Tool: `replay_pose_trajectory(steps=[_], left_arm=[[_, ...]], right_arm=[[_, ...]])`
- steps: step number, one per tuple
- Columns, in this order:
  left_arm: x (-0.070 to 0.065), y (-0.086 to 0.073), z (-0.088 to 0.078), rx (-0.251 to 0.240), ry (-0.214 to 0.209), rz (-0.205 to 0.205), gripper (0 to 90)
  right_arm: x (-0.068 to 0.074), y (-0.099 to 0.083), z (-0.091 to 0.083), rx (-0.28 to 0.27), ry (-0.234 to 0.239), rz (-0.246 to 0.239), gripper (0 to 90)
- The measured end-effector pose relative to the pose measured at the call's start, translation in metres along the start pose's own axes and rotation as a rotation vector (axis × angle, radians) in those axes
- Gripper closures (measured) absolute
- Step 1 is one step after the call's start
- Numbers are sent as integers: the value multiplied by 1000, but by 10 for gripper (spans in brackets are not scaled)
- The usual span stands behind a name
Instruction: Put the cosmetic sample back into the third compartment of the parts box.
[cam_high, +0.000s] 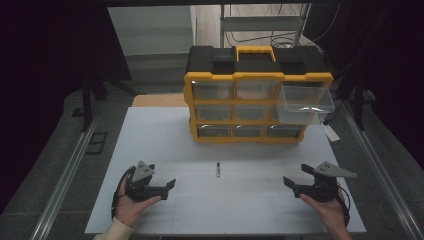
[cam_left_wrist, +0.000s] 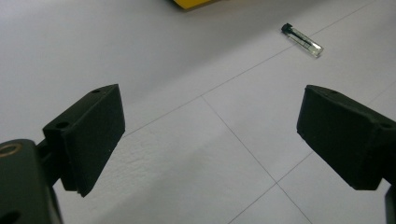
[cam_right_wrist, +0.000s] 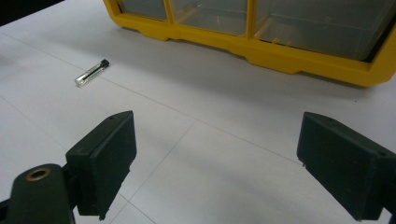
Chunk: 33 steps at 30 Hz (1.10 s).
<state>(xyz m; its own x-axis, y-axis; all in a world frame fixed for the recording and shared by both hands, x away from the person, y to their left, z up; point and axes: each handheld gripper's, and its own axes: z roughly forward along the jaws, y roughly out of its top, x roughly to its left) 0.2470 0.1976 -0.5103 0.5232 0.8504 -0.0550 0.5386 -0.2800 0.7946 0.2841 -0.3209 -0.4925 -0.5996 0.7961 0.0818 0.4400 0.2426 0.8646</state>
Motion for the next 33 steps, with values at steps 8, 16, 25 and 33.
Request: replay_pose_trajectory(steps=[8,16,25,33], left_arm=[[3,-2,1,14,12,-5,85],[5,-5,2,17,8,-9,85],[3,-3,2,8,-5,3,86],[3,0,4,5,-14,11,93]], right_arm=[[-3,0,7,12,27,-4,132],[1,1,12,27,25,-19,140],[4,4,13,19,27,-36,144],[7,10,12,13,32,-50,142]])
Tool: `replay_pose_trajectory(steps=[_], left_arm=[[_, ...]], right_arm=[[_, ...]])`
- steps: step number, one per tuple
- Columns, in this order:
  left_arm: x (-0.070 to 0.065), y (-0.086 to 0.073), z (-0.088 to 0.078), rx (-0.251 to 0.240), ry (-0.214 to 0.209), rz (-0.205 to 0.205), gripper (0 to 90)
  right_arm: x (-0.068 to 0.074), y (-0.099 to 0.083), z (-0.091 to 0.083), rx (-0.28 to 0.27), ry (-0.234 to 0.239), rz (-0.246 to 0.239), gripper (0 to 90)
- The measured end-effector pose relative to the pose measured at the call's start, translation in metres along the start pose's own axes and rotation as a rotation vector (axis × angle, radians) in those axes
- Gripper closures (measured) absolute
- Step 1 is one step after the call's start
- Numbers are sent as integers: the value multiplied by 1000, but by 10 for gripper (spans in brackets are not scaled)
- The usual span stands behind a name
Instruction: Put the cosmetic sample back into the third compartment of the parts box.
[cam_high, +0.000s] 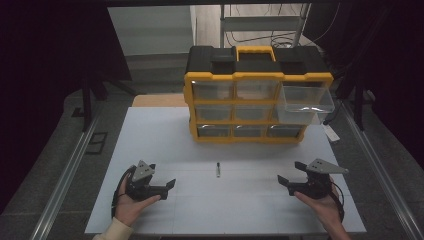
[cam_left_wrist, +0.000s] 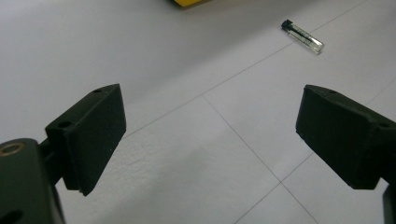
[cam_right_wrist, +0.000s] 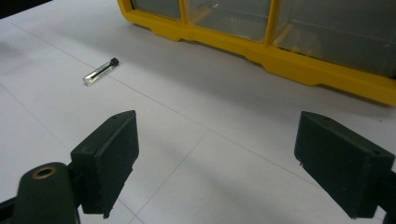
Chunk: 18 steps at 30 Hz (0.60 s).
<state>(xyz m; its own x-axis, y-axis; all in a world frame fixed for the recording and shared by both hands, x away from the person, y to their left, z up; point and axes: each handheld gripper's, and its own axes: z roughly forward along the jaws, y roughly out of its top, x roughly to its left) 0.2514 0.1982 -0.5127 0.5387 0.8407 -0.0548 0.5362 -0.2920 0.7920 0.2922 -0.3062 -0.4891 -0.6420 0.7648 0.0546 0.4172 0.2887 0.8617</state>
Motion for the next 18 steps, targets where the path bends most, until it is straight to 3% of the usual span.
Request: replay_pose_trajectory(steps=[7,18], left_arm=[[0,0,0,1,-3,2,94],[-1,1,2,11,-10,3,93]], right_arm=[[4,8,0,-5,8,-16,142],[20,21,16,12,57,-59,143]])
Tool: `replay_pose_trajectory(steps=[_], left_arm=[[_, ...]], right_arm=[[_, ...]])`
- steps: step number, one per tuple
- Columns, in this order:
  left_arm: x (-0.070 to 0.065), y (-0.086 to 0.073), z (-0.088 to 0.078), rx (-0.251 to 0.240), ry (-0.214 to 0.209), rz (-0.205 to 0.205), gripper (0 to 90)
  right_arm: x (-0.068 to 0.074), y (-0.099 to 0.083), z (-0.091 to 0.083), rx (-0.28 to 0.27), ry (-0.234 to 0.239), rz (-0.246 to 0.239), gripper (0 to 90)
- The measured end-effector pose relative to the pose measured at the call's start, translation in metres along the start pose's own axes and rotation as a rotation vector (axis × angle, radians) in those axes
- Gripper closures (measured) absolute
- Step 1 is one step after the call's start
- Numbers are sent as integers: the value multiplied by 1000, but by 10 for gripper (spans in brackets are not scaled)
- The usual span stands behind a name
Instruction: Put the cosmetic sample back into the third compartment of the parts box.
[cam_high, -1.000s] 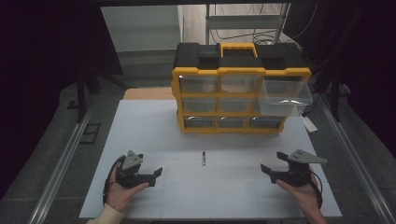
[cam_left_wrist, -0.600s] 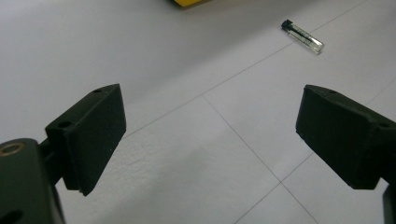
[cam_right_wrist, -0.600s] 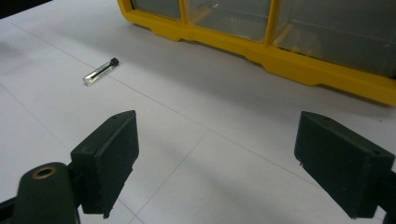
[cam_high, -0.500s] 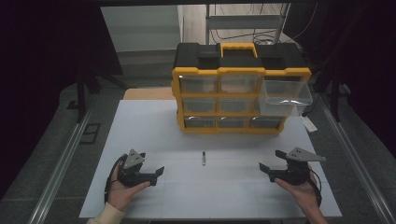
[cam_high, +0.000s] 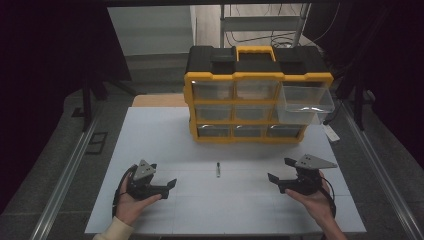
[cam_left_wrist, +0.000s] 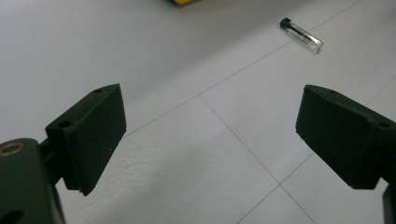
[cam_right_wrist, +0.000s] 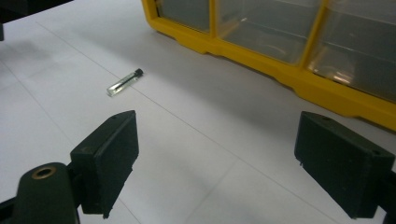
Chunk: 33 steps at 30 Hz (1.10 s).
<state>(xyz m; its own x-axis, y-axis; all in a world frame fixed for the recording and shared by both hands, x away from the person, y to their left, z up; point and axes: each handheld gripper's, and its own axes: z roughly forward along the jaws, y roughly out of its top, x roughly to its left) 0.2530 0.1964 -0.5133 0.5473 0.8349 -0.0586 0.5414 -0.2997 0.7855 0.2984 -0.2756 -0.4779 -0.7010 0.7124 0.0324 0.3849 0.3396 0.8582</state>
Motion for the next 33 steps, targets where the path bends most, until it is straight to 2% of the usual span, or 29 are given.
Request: replay_pose_trajectory(steps=[11,24,27,28,33], left_arm=[[-1,1,1,1,-8,-4,92],[-2,1,3,10,-9,1,92],[-2,1,3,10,-9,2,92],[-2,1,3,10,-9,3,92],[-1,1,4,15,-10,-1,93]], right_arm=[[11,13,13,14,54,-29,147],[27,30,44,33,132,-71,151],[29,32,46,42,120,-82,151],[29,32,48,38,137,-79,151],[30,34,51,45,148,-82,150]])
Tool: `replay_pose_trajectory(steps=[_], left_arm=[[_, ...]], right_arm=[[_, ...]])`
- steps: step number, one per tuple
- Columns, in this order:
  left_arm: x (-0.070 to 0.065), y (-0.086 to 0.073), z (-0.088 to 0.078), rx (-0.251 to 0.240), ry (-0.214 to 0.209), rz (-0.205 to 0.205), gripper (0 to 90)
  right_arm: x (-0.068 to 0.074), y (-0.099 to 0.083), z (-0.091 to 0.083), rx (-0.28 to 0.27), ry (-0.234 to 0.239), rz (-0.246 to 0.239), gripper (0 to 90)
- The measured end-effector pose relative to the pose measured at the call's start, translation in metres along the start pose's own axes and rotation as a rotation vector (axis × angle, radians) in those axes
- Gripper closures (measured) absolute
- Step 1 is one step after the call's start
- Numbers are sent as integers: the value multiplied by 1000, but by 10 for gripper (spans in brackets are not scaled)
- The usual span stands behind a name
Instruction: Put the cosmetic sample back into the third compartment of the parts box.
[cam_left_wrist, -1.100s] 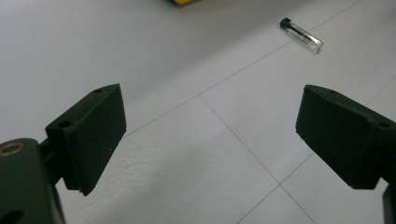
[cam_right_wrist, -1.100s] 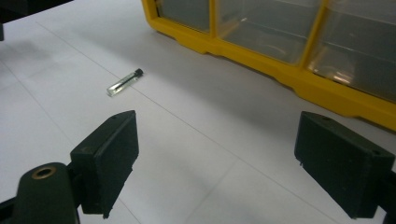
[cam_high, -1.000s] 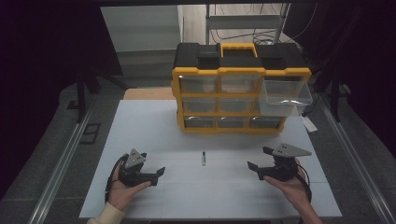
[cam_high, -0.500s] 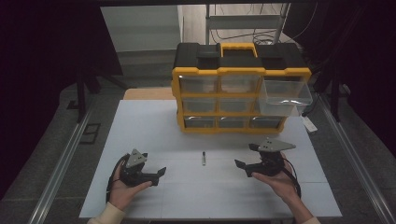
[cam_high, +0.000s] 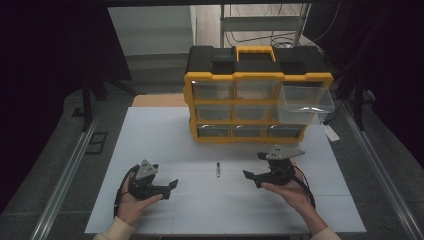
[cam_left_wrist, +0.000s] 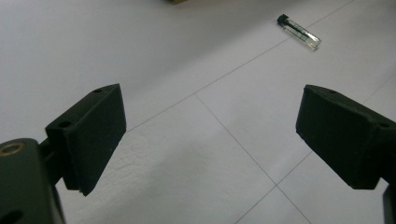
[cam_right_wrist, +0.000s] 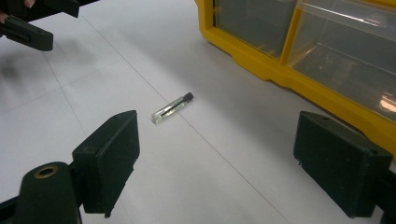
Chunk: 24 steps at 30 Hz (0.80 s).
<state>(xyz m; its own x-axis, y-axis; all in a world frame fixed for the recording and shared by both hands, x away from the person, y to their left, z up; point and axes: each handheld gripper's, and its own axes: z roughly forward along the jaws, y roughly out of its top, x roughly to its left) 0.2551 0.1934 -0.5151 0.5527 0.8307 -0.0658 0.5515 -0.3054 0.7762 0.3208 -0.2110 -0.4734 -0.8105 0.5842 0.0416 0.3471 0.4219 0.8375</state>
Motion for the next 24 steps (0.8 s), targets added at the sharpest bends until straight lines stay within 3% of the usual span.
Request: replay_pose_trajectory(steps=[24], left_arm=[[-1,0,-1,-3,-8,9,94]], right_arm=[[2,9,31,53,44,-55,162]])
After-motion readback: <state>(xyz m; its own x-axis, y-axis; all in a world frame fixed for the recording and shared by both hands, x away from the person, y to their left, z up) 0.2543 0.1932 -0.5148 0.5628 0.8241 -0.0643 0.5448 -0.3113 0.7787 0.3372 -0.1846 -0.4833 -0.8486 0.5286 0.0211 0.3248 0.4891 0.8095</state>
